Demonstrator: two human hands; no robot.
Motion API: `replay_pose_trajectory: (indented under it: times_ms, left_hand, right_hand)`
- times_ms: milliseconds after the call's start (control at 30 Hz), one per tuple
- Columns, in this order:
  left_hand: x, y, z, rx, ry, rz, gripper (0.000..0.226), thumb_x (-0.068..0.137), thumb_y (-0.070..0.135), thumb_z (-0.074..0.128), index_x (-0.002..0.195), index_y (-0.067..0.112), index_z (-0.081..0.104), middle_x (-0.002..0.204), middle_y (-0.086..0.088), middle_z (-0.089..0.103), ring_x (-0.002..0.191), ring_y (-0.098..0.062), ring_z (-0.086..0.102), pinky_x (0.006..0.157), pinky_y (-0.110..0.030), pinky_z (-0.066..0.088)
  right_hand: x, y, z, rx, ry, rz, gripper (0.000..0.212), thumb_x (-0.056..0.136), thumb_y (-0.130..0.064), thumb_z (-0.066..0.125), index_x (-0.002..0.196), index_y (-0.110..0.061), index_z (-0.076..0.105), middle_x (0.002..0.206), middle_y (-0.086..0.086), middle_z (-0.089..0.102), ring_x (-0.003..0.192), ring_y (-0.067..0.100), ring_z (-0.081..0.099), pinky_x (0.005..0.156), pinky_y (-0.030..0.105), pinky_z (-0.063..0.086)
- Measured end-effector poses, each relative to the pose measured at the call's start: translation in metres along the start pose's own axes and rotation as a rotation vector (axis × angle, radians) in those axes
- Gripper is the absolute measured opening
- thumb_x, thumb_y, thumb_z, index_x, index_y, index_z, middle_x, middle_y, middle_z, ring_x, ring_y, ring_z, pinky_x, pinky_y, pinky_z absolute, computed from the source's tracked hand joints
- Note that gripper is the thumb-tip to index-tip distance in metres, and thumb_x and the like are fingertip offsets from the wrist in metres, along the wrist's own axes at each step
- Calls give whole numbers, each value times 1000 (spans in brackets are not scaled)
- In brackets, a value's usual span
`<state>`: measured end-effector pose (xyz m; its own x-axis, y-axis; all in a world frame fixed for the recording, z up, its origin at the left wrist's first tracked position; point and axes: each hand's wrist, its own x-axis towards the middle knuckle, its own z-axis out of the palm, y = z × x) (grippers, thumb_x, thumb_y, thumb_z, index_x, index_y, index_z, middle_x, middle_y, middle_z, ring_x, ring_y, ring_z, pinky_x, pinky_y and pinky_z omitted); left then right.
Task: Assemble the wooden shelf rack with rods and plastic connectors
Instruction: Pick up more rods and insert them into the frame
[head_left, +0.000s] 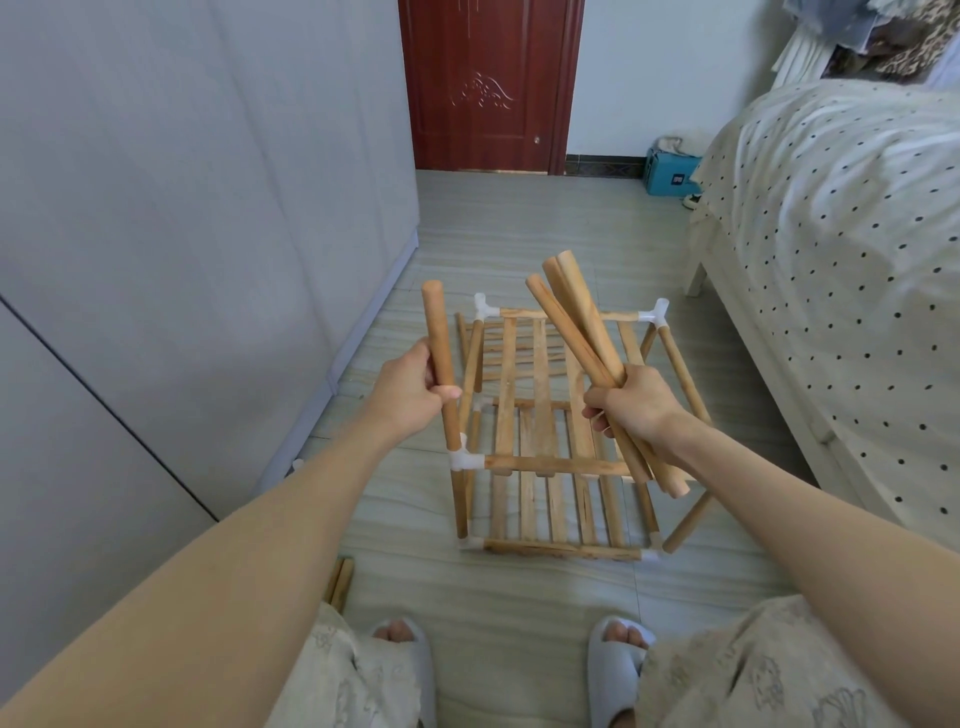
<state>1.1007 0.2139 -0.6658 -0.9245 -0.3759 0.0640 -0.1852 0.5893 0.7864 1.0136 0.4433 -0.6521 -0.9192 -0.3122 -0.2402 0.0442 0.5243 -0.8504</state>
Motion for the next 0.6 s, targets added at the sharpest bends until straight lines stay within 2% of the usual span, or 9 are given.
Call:
replay_pose_trajectory:
  times_ms: [133,200,267,333,400,467,600]
  left_hand:
    - [-3,-1,3,26,63,-1,35,84,8,66,75,34,44,75,8,56,72,-5,56,63,-17,42]
    - [-5,1,4,36,39,-26,28,88,10,61,78,32,47,78,8,56,78,-10,57,68,-20,40]
    - [-7,8,7,161,-17,-72,12,93,20,55,83,25,50,78,8,54,81,-15,56,70,-26,39]
    - [-12,16,6,446,-118,-147,19,96,37,45,87,22,52,74,5,52,73,-15,54,63,-28,39]
    - [-17,25,4,641,-292,-204,32,98,43,39,93,18,59,83,2,59,76,-15,56,65,-29,44]
    - [-20,34,8,548,-426,-203,38,99,42,37,100,14,61,101,-2,63,84,-16,60,74,-30,50]
    - [-22,59,18,-211,-401,-211,59,94,50,38,132,6,46,126,-9,59,107,-17,60,88,-30,52]
  right_hand:
    - [-4,-4,3,41,-4,-3,14,84,-6,56,98,-5,54,73,9,66,57,17,58,67,36,56]
    - [-7,-7,5,114,-7,-8,13,87,-8,55,99,-5,52,74,10,65,53,16,57,61,33,56]
    - [-9,-11,5,208,-30,-28,14,89,-9,56,102,-3,52,73,10,64,50,15,55,55,30,53]
    - [-12,-14,3,262,-82,-51,16,90,-10,58,102,0,55,72,10,62,50,15,55,54,28,52]
    - [-16,-15,0,286,-149,-73,13,91,-12,58,96,0,56,70,9,61,50,13,55,54,26,51]
    - [-20,-14,-3,292,-243,-80,10,91,-12,58,89,-2,57,71,9,61,52,14,56,55,25,52]
    - [-28,-12,-8,175,-431,-76,10,89,-11,60,93,-3,61,78,9,66,59,12,59,60,24,53]
